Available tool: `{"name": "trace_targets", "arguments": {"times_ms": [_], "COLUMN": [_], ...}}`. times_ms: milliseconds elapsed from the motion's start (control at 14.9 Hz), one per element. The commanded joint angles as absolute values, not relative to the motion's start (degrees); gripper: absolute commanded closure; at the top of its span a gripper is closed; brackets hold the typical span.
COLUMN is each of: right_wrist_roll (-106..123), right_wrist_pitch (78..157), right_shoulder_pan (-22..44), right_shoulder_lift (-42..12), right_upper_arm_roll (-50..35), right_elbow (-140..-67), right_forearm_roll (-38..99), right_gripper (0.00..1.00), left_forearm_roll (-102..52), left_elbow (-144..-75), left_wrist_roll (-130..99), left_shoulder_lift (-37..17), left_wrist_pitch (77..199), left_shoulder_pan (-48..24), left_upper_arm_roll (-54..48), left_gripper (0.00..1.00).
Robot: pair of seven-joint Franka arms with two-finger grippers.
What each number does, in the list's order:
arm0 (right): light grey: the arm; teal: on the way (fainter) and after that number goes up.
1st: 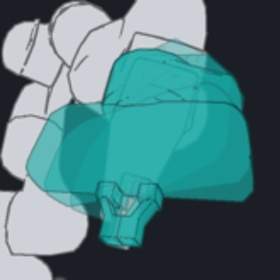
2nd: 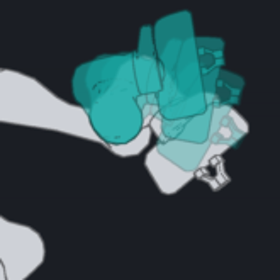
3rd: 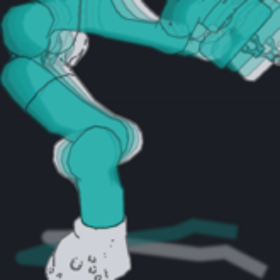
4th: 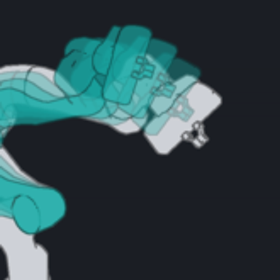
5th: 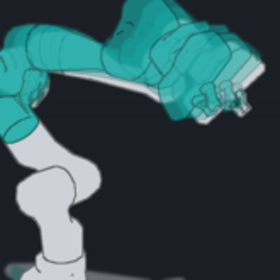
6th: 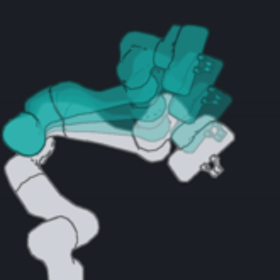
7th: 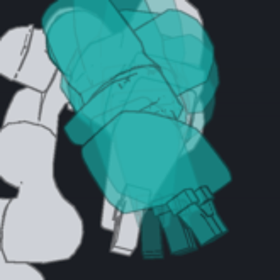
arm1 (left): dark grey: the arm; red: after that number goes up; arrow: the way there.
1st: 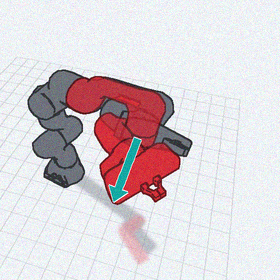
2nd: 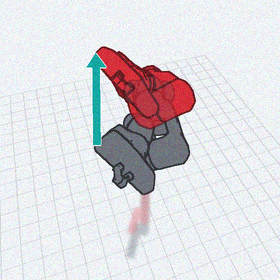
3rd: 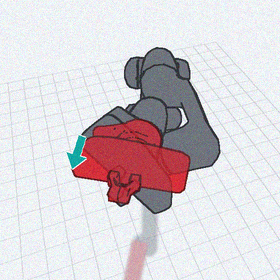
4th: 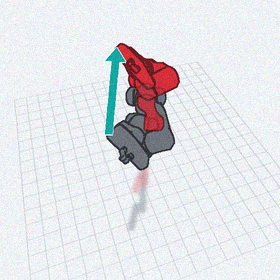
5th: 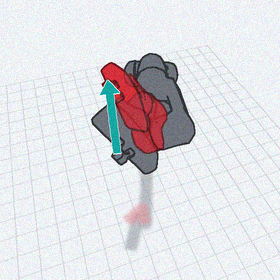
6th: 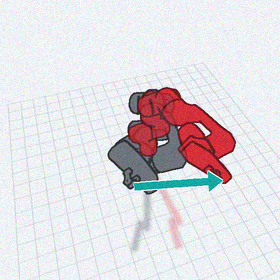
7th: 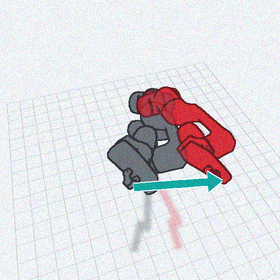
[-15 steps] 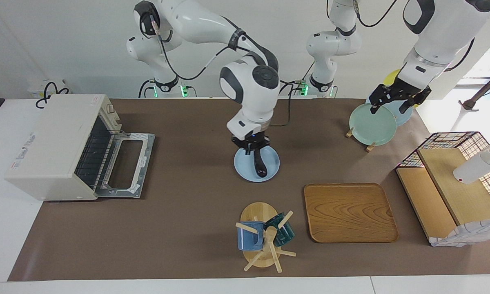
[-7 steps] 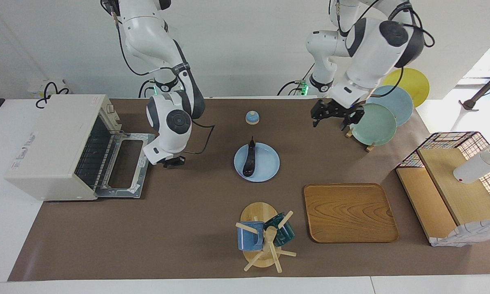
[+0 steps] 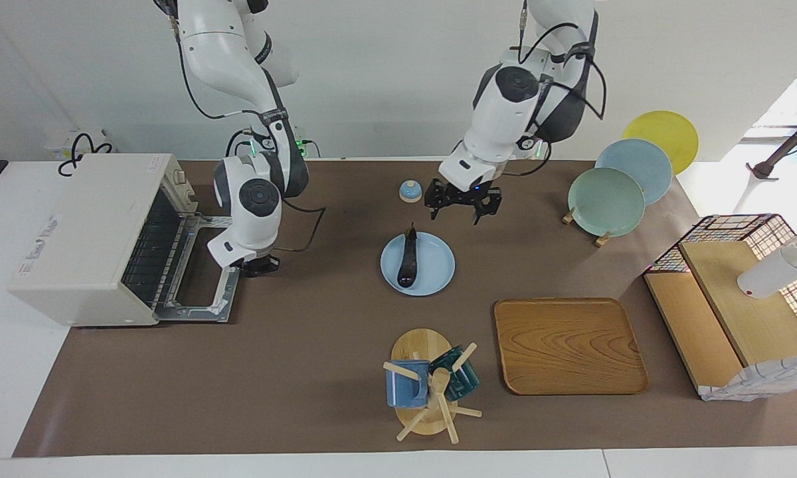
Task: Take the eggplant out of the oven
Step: 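Grasp the eggplant with the left gripper while the right gripper retreats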
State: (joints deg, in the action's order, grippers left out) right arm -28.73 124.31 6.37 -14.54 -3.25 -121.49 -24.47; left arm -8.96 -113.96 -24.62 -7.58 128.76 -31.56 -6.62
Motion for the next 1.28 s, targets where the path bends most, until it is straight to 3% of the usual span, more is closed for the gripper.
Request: {"name": "trace_targets", "arguments": {"times_ms": [0,202,538,605,673,807,942,1211], "right_wrist_roll": [-26.4,-22.3,-8.5,-5.0,-1.0,3.9,4.4,5.2], "right_wrist_pitch": [124.5,122.3,113.0,112.0,111.6,111.5,110.3,105.1], "right_shoulder_pan": [5.5,4.6,-0.5,-2.2,-4.4,-6.9,-8.2,-7.8], "right_shoulder_lift": [-13.3,-11.5,-7.2,-6.4,-5.4,-4.1,-3.0,-1.4], "right_upper_arm_roll": [-3.8,-3.8,-3.9,-3.9,-3.9,-3.9,-3.9,-4.0], "right_elbow": [-122.9,-122.3,-115.7,-114.6,-114.3,-114.3,-114.3,-110.9], "right_forearm_roll": [-29.2,-31.0,-30.9,-30.5,-30.2,-29.5,-29.4,-22.4], "right_gripper": [1.0,1.0,1.0,1.0,1.0,1.0,1.0,1.0], "left_forearm_roll": [-9.8,-9.7,-9.7,-9.7,-9.7,-9.7,-9.7,-9.7], "left_elbow": [-115.2,-114.9,-115.1,-115.0,-115.0,-115.2,-115.2,-114.3], "left_wrist_roll": [-24.9,-26.0,-25.2,-25.1,-25.2,-25.2,-25.9,-25.9], "left_shoulder_lift": [-11.8,-17.6,-18.9,-19.0,-19.0,-18.9,-18.9,-17.7], "left_wrist_pitch": [135.2,142.1,143.0,143.0,143.0,143.0,142.7,140.7], "left_shoulder_pan": [-34.3,-36.3,-36.2,-36.2,-36.2,-36.2,-36.2,-34.5], "left_upper_arm_roll": [-5.5,-5.4,-5.4,-5.4,-5.4,-5.4,-5.4,-5.4], "left_gripper": [0.0,0.0,0.0,0.06,0.2,0.55,1.0,1.0]}}
